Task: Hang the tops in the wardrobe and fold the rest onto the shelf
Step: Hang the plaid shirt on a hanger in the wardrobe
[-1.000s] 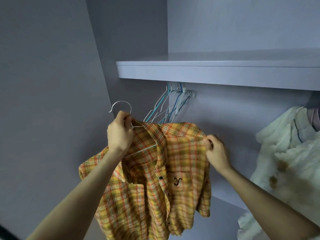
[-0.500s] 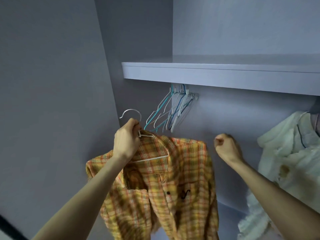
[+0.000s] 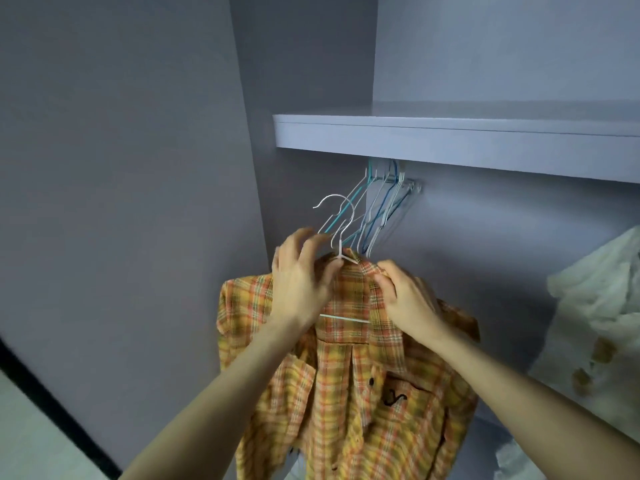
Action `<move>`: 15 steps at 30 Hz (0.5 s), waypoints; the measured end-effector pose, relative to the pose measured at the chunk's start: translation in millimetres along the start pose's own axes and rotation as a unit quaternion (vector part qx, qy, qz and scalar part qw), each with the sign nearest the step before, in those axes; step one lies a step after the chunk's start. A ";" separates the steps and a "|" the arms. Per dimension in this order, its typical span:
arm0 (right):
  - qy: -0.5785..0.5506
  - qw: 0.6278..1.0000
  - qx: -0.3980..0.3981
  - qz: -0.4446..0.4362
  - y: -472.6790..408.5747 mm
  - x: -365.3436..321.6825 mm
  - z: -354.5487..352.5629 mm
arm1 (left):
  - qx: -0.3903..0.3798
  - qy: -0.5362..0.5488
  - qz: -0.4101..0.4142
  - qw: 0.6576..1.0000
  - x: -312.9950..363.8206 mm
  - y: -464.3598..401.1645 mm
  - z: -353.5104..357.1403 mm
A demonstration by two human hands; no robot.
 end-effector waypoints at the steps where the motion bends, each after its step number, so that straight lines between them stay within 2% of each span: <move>1: -0.009 1.000 0.005 0.015 -1.3 3.9 -3.1 | -0.003 -0.060 -0.025 0.998 -10.5 9.4 2.9; 3: -0.037 0.999 0.002 0.035 -4.7 8.6 -5.9 | -0.018 -0.134 -0.131 0.982 -40.8 26.4 6.4; 5: -0.056 0.998 -0.003 0.040 -7.1 12.5 -6.8 | -0.011 -0.128 -0.218 0.967 -64.2 37.3 4.5; 8: -0.036 0.999 0.007 0.023 -8.1 18.4 -12.2 | 0.042 -0.047 -0.225 0.972 -71.3 26.7 -12.5; 11: 0.019 0.999 -0.035 -0.004 -3.8 31.5 -5.1 | 0.088 0.017 -0.229 0.969 -67.9 2.4 -37.4; 15: 0.022 0.995 -0.078 -0.056 9.6 27.1 9.2 | 0.078 0.047 -0.247 0.965 -58.3 -23.1 -44.6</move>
Point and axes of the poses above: each hand's wrist, its own y-axis away from the middle knuckle, its own z-axis out of the palm, x = y × z, the point moved 8 cm from there along -y, towards the middle knuckle, and after that the axes turned 14 degrees about y, right-handed, at the moved point
